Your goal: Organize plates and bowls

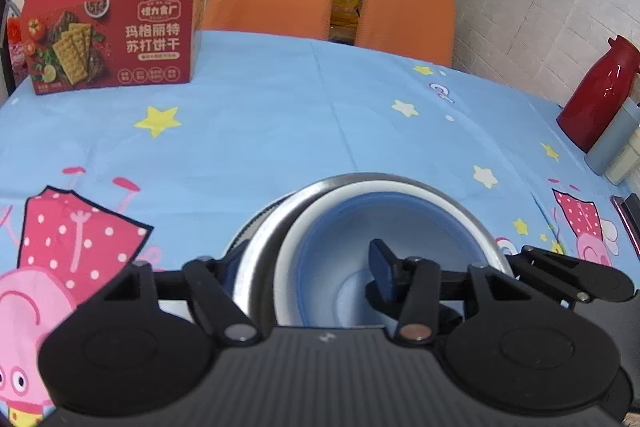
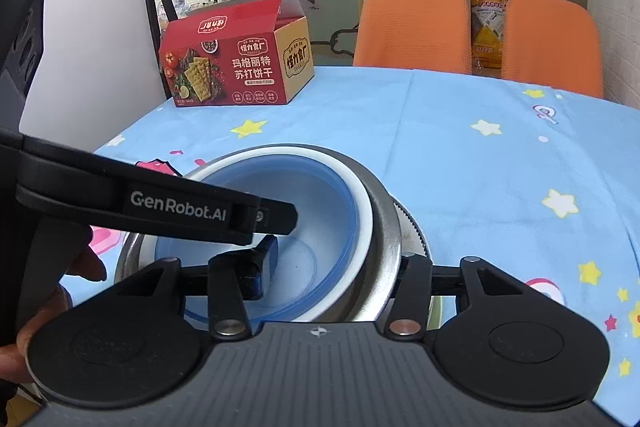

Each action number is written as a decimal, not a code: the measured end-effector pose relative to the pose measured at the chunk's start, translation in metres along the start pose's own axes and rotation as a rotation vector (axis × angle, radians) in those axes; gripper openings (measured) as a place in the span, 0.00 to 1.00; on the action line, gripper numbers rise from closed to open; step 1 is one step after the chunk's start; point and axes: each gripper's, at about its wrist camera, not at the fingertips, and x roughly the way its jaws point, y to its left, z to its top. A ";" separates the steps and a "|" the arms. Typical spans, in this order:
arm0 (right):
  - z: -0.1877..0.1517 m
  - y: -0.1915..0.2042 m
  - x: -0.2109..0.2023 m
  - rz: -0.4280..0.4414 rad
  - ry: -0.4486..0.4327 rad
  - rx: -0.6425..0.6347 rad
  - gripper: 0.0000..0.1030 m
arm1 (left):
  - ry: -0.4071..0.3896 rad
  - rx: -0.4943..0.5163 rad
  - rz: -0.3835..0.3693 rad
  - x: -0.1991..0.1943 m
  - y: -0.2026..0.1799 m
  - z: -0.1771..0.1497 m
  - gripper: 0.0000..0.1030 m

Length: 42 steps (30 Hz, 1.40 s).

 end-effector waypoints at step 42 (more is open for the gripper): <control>-0.126 -0.043 -0.145 -0.276 -0.137 0.197 1.00 | -0.351 0.145 0.220 -0.131 -0.139 -0.171 1.00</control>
